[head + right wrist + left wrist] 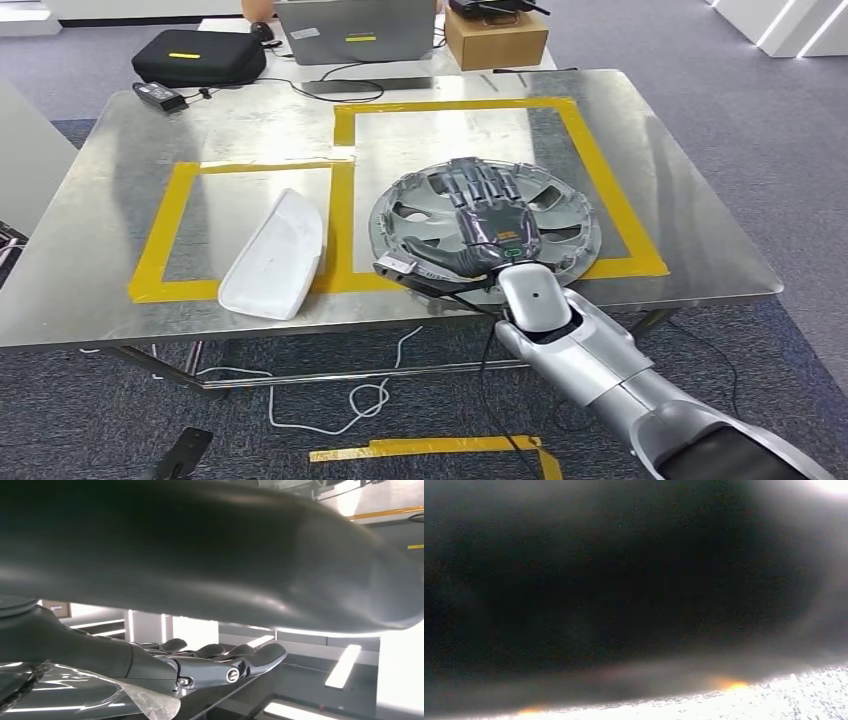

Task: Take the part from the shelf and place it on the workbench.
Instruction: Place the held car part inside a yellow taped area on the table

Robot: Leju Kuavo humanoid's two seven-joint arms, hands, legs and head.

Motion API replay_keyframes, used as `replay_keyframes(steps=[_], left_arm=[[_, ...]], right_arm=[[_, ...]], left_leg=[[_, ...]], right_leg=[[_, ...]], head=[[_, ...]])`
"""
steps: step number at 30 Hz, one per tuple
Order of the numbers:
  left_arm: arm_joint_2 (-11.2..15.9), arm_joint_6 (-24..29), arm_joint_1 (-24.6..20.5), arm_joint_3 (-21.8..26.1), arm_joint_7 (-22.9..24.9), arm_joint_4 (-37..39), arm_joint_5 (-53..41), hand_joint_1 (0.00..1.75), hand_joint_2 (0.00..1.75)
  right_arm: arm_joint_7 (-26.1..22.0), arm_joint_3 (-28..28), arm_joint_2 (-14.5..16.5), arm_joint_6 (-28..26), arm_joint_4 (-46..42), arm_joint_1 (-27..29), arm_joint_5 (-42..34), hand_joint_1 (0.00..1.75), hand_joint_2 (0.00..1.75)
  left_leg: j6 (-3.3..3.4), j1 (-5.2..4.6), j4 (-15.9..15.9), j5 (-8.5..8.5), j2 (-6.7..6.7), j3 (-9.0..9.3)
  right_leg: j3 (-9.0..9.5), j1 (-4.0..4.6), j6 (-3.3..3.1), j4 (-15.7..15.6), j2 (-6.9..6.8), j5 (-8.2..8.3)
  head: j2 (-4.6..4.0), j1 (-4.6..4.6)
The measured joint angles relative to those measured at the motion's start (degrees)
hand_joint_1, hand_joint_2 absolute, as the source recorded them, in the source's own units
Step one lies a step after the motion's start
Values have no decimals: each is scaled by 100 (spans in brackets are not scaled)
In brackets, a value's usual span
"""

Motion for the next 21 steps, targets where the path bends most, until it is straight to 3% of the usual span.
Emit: replay_keyframes(steps=[5,7,10,11,12,13,15,17,21], left_arm=[[26,-19,0,-2,4,0,-4,0,0],[33,-30,-11,-2,11,0,-2,0,0],[32,-46,-28,-2,20,0,3,0,0],[31,-52,-26,-2,28,0,6,0,0],[30,-57,-22,-2,39,0,8,0,0],[27,-60,-20,-2,52,0,10,0,0],[23,-63,-23,-2,68,0,12,0,0],[32,-63,-32,-2,71,0,12,0,0],[27,-63,-19,-2,72,0,12,0,0]], right_arm=[[31,-11,-1,-7,-12,25,0,0,0],[42,-18,-2,-10,-28,24,0,0,0],[49,-24,-13,-10,-32,57,0,0,0],[49,-24,-21,-10,-32,81,0,0,0],[49,-24,-28,-10,-31,103,0,0,0],[49,-25,-34,-11,-31,114,0,0,0],[49,-28,-37,-12,-32,115,0,0,0],[50,-35,-38,-14,-32,114,0,0,0],[50,-46,-42,-17,-33,119,0,0,0]], left_leg=[[114,-9,-16,32,3,9],[172,15,-130,110,13,50],[199,24,-179,154,18,35],[193,25,-175,160,16,20],[182,28,-169,169,13,7],[166,35,-159,179,8,-7],[117,51,-125,192,-3,-37],[34,42,-80,218,-20,-87],[-123,57,-28,246,-32,-164]], right_leg=[[9,-30,90,-43,1,36],[-70,-27,119,104,39,-111],[-508,-31,143,1101,102,-638],[-641,-35,158,1410,106,-730],[-690,-41,172,1535,107,-715],[-620,-52,184,1411,107,-583],[-229,-80,208,683,113,-232],[77,-81,185,133,141,-70],[46,-58,-3,64,145,-2]], head=[[0,-4],[0,10],[0,31],[0,31],[0,31],[0,31],[0,32],[0,37],[0,32]])
